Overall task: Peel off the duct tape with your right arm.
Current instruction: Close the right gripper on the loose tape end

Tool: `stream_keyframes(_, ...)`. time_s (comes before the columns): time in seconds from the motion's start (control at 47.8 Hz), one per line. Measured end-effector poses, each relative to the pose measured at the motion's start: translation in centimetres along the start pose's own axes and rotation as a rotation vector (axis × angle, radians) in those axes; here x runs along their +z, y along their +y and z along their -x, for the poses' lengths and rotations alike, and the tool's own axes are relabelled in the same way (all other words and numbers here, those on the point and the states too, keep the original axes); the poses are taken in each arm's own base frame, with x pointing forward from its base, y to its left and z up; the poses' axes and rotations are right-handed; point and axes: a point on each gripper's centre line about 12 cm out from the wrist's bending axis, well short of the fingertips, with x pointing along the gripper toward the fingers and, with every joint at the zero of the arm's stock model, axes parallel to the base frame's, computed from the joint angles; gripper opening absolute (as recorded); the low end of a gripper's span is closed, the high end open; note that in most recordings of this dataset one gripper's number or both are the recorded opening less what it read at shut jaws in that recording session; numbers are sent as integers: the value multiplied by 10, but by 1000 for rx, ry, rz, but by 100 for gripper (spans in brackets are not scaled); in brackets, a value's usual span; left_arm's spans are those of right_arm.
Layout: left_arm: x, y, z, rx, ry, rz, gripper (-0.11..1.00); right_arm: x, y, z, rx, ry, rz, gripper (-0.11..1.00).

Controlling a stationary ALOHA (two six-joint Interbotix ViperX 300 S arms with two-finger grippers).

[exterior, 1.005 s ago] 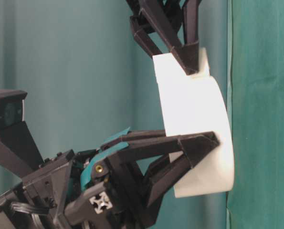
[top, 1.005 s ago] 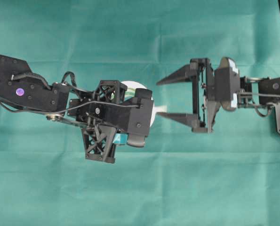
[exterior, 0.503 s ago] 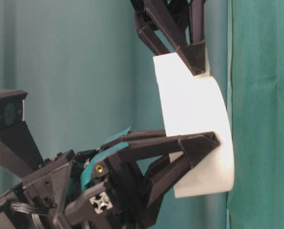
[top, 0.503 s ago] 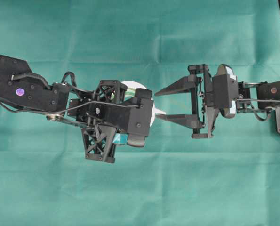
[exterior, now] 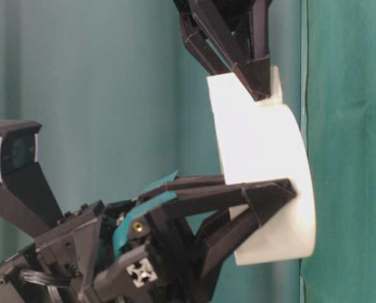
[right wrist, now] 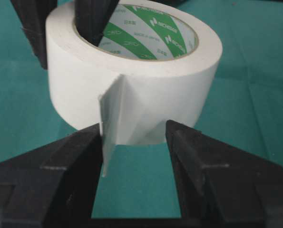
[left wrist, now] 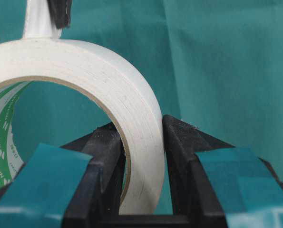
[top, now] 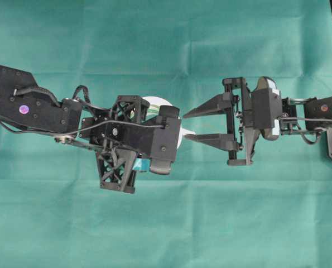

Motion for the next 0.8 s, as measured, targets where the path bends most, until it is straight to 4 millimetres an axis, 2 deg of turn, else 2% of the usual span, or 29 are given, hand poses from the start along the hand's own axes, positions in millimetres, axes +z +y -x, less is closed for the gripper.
stream_keyframes(0.335, -1, 0, 0, 0, 3, 0, 21, 0, 0, 0, 1, 0, -2, 10)
stream_keyframes(0.565, -1, 1, -1, 1, 3, 3, 21, 0, 1, 0, 2, -1, -5, -3)
stream_keyframes(0.796, -1, 1, -1, 1, 5, 3, 21, 0, 2, 0, 5, -1, -5, -6)
